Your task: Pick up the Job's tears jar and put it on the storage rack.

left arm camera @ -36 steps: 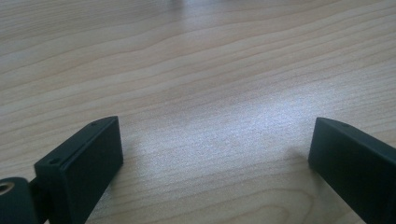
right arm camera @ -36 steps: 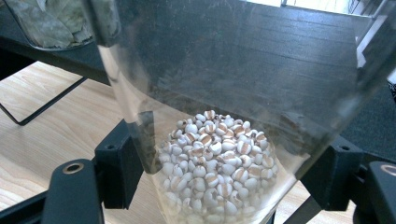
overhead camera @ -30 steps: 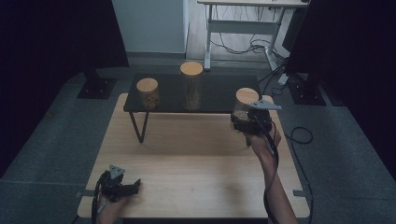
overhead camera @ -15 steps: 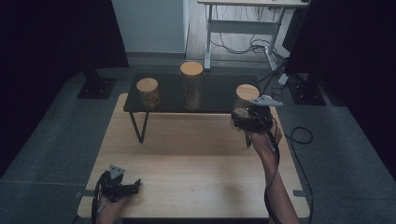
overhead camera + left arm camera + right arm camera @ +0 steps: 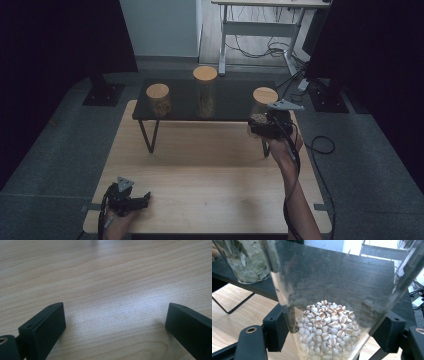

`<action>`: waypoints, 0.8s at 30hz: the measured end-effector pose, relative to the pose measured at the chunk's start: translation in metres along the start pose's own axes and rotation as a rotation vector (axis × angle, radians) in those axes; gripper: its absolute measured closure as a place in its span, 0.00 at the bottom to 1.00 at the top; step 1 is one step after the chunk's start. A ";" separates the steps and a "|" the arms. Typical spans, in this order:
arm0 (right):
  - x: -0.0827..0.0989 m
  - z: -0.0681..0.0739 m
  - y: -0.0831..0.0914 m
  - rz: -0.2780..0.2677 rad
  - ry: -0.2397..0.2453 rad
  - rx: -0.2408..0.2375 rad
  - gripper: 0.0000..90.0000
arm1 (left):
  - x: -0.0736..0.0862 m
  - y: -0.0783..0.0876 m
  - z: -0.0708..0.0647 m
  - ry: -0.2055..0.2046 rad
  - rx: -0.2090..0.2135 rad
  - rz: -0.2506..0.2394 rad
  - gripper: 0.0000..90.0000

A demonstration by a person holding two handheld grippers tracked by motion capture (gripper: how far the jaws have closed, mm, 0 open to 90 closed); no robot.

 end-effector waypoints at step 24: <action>-0.015 0.001 0.013 -0.013 0.004 0.012 0.28 | 0.000 0.000 -0.001 0.003 0.003 -0.005 0.03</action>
Point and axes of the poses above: each handheld gripper's, and its own axes: y roughly backward along the jaws, x roughly out of its underside, z roughly to its left, the point moved 6 cm from there along -y, roughly forward along the jaws, and after that the axes turned 15 degrees about z, right-handed, at the moved point
